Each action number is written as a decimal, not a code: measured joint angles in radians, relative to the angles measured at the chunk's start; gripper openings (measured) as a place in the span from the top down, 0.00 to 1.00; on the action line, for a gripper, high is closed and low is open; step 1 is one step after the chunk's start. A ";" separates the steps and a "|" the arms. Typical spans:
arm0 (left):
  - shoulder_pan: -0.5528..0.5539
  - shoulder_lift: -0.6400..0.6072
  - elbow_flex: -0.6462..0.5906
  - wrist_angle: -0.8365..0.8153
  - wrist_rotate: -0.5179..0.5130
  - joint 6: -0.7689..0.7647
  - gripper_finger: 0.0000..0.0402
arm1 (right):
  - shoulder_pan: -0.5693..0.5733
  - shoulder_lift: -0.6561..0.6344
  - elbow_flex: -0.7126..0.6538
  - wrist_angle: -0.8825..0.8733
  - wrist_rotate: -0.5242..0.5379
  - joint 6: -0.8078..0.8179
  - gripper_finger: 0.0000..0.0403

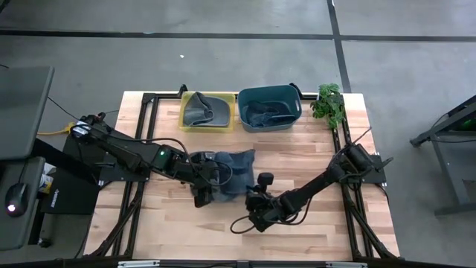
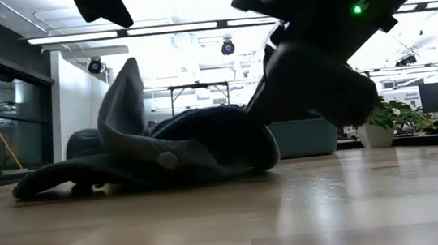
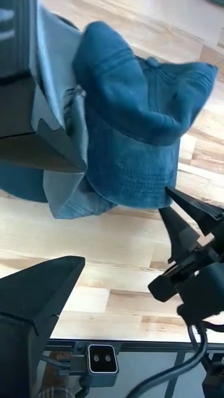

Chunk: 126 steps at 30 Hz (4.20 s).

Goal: Pick & Place hat
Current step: Put the right blue cap into the blue bin

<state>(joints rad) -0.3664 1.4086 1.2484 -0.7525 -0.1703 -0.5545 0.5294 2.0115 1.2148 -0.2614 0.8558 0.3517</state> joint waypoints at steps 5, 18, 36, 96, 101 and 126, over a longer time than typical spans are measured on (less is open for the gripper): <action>0.000 0.000 0.000 0.001 -0.002 0.001 0.43 | 0.011 -0.027 0.002 -0.014 0.035 0.060 0.97; 0.000 -0.001 0.000 0.002 -0.058 0.038 0.43 | -0.018 -0.208 0.002 -0.212 0.090 0.212 0.99; 0.013 -0.084 0.000 -0.055 -0.356 0.124 0.43 | -0.058 -0.570 0.002 -0.629 -0.015 0.682 0.99; 0.608 0.534 0.199 1.504 0.382 -0.052 0.43 | -0.058 -1.522 -0.003 -0.921 -0.120 0.543 0.99; 0.604 0.586 0.280 1.449 0.432 -0.050 0.43 | -0.058 -1.522 -0.003 -0.892 -0.123 0.532 0.99; 0.595 0.637 0.411 1.357 0.420 -0.084 0.87 | -0.058 -1.521 -0.003 -0.831 -0.065 0.474 0.99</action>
<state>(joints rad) 0.2290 2.0452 1.6592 0.6048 0.2500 -0.6386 0.4713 0.4908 1.2121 -1.0922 0.7906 0.8260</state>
